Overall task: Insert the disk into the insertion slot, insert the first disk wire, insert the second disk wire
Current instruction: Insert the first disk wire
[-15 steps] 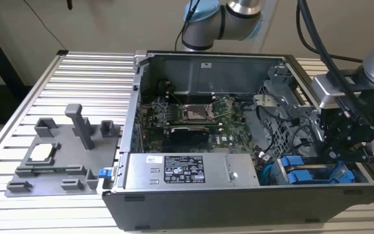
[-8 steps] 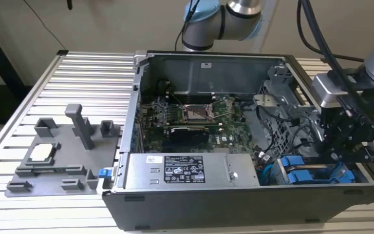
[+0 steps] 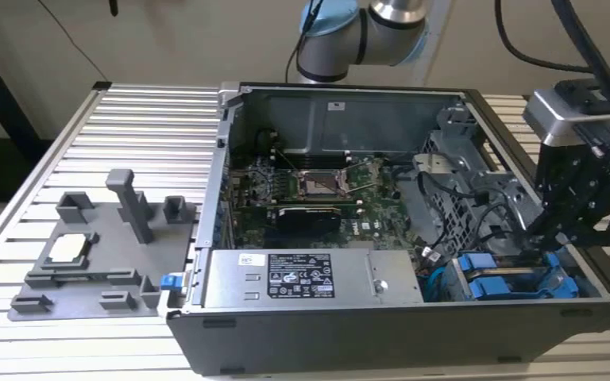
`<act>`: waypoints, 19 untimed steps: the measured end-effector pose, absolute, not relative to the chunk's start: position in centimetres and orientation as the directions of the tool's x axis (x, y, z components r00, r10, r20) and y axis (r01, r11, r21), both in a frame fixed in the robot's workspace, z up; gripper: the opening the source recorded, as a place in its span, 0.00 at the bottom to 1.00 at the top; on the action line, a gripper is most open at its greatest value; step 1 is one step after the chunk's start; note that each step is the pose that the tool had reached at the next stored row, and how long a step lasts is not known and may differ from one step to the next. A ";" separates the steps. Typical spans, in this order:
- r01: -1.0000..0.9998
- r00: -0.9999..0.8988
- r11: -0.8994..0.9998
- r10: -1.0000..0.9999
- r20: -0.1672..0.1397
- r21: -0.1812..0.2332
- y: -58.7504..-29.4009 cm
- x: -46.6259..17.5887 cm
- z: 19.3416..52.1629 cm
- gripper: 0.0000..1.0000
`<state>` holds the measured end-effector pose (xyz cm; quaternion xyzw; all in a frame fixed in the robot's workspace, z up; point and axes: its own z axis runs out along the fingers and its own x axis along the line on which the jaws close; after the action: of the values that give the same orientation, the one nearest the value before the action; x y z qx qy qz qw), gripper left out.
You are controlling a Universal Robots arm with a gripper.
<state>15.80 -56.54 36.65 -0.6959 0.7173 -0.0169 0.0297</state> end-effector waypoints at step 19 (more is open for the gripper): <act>-0.997 -0.028 0.028 -1.000 -0.001 -0.066 -55.0 15.8 39.4 0.27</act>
<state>15.80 -54.97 39.38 -0.6966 0.7167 -0.0233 0.0234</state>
